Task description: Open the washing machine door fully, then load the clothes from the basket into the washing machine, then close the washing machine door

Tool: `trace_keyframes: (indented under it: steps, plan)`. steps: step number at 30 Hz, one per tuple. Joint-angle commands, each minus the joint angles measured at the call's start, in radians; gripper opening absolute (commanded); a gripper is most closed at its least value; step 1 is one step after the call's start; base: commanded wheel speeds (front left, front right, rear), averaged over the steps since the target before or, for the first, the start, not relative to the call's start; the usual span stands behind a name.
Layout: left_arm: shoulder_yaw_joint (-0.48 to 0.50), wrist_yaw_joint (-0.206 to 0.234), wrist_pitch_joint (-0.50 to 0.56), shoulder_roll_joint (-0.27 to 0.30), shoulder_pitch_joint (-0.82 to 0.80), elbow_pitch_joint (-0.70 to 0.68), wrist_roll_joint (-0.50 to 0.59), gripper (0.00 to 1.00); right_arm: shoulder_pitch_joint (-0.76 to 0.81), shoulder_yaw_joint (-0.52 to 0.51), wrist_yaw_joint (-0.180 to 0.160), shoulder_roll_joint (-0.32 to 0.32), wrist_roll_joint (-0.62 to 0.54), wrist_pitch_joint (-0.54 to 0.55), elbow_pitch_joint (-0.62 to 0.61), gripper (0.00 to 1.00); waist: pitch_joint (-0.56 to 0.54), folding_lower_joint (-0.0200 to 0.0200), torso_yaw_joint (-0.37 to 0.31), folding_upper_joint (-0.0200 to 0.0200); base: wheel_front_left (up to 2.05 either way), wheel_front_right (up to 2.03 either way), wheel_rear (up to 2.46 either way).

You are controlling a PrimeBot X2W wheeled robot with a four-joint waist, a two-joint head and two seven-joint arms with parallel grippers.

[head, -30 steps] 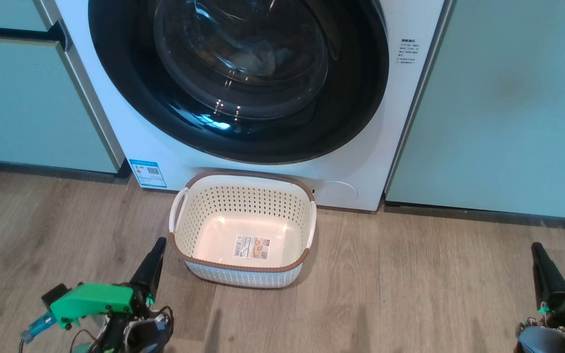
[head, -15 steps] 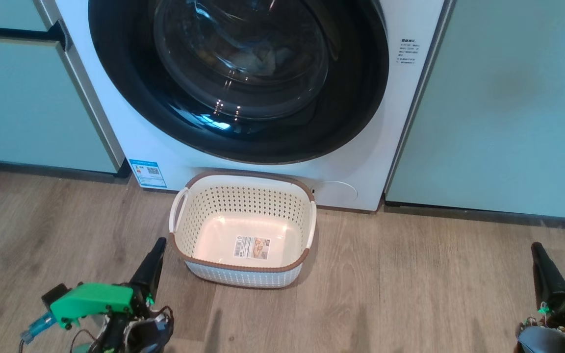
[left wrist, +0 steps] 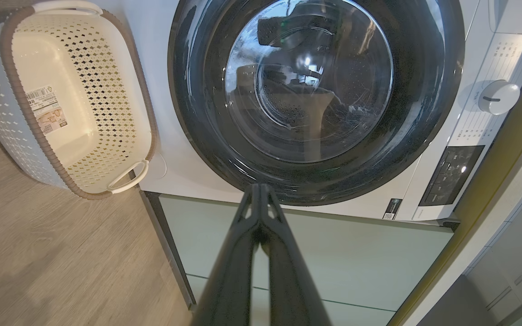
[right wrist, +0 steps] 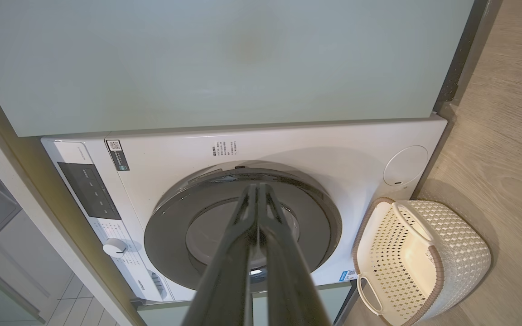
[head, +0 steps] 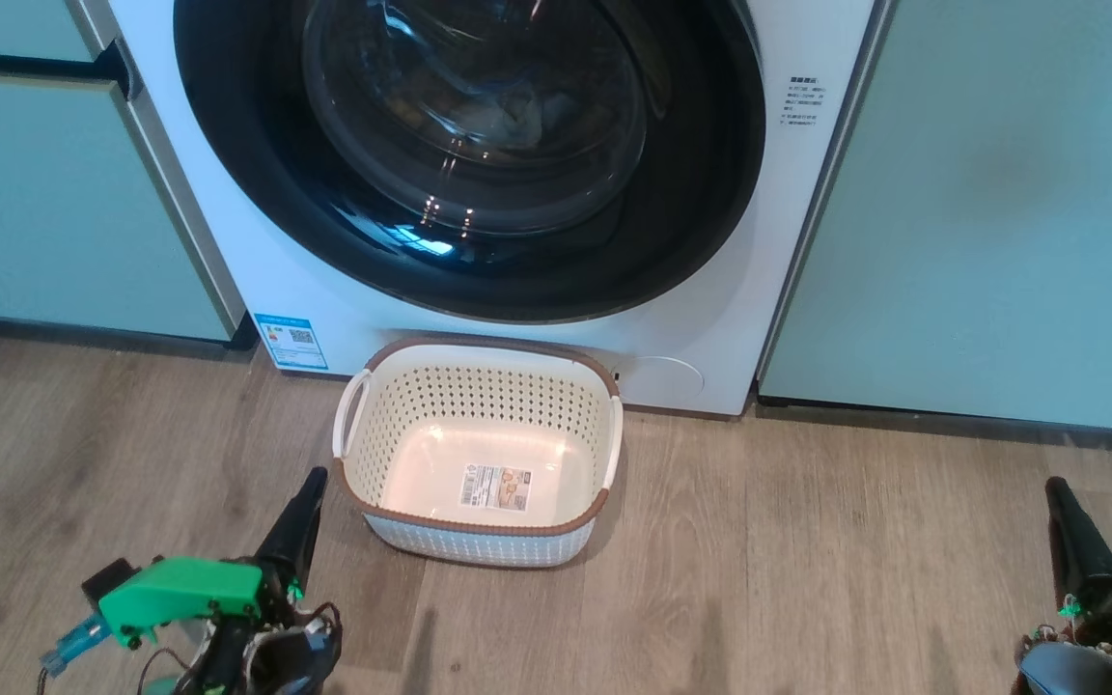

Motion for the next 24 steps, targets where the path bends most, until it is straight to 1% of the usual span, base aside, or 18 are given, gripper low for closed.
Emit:
trace_keyframes:
  steps: [1,24]
  plan:
    - [0.034,-0.002,0.006,0.006,-0.055,-0.034,-0.006,0.00,-0.054,0.016,-0.003,-0.022,0.007,0.005,-0.037,0.00,0.000,0.0000,0.000,0.0000,0.00,0.00,0.00]
    - [0.034,-0.002,0.006,0.006,-0.055,-0.034,-0.006,0.00,-0.054,0.016,-0.003,-0.022,0.007,0.005,-0.037,0.00,0.000,0.0000,0.000,0.0000,0.00,0.00,0.00]
